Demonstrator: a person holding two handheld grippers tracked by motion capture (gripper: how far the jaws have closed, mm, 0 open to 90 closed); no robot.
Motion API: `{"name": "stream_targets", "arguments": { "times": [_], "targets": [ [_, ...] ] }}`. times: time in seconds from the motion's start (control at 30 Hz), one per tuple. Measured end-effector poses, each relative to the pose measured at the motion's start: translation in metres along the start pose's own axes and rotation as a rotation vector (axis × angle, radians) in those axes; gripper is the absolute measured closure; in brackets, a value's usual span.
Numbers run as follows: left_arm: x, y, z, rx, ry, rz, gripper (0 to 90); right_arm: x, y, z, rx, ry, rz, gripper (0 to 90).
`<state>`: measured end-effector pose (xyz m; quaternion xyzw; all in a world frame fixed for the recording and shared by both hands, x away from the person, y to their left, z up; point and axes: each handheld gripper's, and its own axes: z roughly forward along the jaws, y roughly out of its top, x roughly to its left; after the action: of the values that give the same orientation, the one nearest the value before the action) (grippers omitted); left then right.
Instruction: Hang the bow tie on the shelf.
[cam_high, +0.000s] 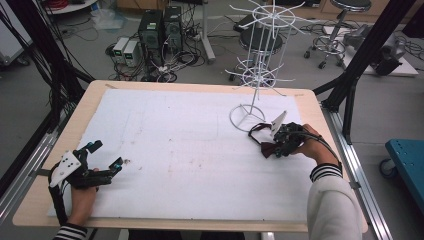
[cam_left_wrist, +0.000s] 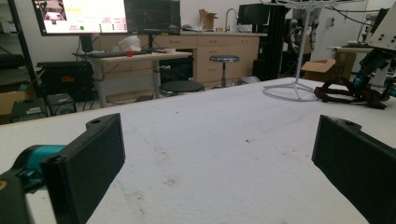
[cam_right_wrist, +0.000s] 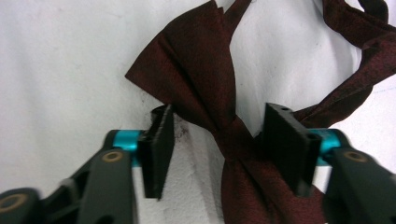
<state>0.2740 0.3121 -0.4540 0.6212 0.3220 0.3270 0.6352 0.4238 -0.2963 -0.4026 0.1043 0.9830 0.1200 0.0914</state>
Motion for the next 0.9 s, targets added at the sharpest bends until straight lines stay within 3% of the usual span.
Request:
{"name": "stream_targets", "arguments": {
  "times": [0.07,0.2,0.5,0.9],
  "targets": [
    [0.000,0.000,0.000,0.000,0.000,0.000,3.1,0.000,0.000,0.000,0.015,-0.009,-0.023,61.1],
    [0.000,0.000,0.000,-0.001,0.000,-0.001,3.1,0.000,0.001,0.000,0.031,-0.022,-0.019,74.4],
    [0.000,0.000,0.000,-0.002,0.001,-0.002,3.1,-0.002,0.000,-0.004,-0.003,-0.025,0.015,76.6],
    [0.000,0.000,-0.001,0.001,-0.002,0.003,3.1,0.003,-0.006,-0.022,-0.135,-0.043,0.075,76.7]
  ]
}}
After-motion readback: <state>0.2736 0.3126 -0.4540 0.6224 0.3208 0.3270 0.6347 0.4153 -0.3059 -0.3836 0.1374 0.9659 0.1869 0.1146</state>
